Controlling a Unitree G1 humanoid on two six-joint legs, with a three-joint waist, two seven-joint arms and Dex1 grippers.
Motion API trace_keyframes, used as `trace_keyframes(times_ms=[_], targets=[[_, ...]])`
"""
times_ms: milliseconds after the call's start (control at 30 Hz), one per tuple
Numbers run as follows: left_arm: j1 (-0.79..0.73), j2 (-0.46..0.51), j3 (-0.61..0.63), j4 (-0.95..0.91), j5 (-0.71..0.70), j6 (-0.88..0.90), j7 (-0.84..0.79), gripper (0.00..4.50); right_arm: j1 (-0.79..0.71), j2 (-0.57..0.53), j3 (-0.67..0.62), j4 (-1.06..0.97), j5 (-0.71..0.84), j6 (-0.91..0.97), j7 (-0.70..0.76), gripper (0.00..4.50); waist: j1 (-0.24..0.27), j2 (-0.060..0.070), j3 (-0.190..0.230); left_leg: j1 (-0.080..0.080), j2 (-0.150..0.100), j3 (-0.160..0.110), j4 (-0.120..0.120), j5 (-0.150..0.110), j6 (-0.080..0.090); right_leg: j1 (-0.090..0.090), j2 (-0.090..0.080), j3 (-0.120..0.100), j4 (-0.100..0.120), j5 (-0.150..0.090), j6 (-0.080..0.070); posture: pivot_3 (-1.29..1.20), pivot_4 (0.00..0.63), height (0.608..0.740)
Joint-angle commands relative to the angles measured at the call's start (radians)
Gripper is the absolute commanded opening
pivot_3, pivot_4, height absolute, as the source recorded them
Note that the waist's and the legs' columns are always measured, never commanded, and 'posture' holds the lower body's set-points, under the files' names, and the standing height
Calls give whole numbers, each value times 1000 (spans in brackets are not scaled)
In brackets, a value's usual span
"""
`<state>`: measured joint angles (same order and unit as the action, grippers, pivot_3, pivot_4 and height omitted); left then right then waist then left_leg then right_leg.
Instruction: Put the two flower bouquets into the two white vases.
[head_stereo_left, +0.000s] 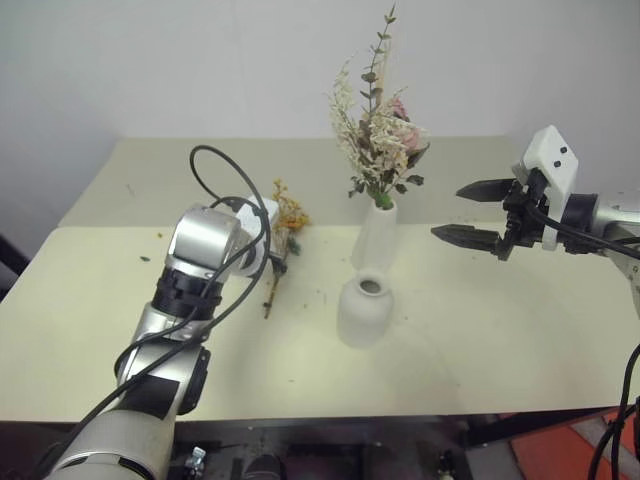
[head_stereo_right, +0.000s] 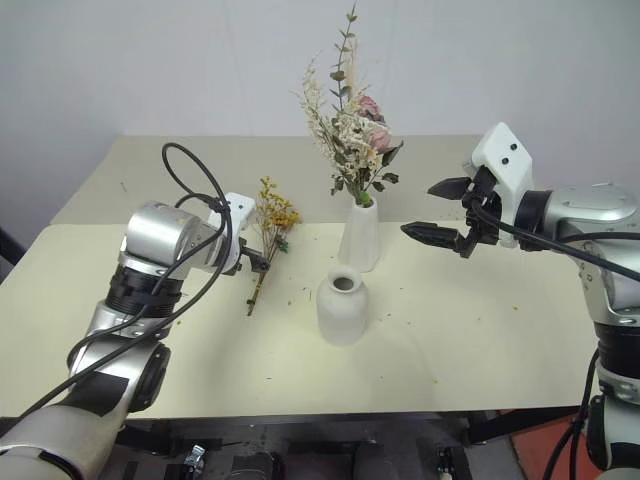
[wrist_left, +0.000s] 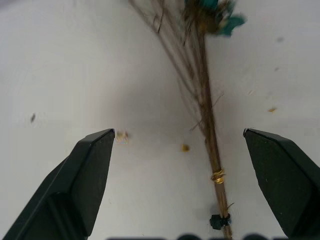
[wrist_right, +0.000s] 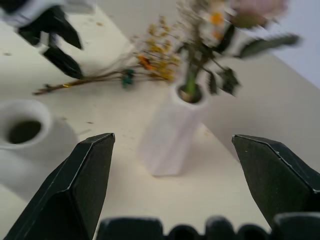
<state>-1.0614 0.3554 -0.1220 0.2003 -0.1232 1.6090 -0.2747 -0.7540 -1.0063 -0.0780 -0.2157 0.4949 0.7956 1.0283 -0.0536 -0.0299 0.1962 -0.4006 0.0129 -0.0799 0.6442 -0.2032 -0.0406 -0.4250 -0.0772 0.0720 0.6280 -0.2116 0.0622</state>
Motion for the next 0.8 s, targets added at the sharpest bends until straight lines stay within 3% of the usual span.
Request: trace_keyframes(times_ms=[33,300,333,433,800], targets=[[-37,-30,46,48,4,-20,21,4500,5,-39,-30,-57,23,7,24,4475,8,0,0,0,0,0,0,0,0,0,0,0,0,0,0,0,150,740],[-47,-52,24,162,-7,-102,7,4500,38,-54,-65,-94,38,43,-20,4475,11,0,0,1,0,0,1,1,-1,0,0,0,1,0,1,0,150,740],[-50,-53,21,177,-6,-111,5,4317,43,-55,-68,-97,37,44,-27,4492,10,0,0,1,0,0,1,1,-1,0,0,0,1,0,1,0,150,740],[-61,-53,18,224,-18,-147,-26,3640,59,-55,-84,-107,41,52,-52,4500,11,0,0,0,0,0,1,1,-1,0,0,0,1,0,1,0,150,740],[-132,-105,20,472,22,-329,-19,32,111,-57,-123,-124,52,62,-100,4500,13,0,0,1,0,0,1,1,-1,1,0,0,1,0,1,0,150,740]])
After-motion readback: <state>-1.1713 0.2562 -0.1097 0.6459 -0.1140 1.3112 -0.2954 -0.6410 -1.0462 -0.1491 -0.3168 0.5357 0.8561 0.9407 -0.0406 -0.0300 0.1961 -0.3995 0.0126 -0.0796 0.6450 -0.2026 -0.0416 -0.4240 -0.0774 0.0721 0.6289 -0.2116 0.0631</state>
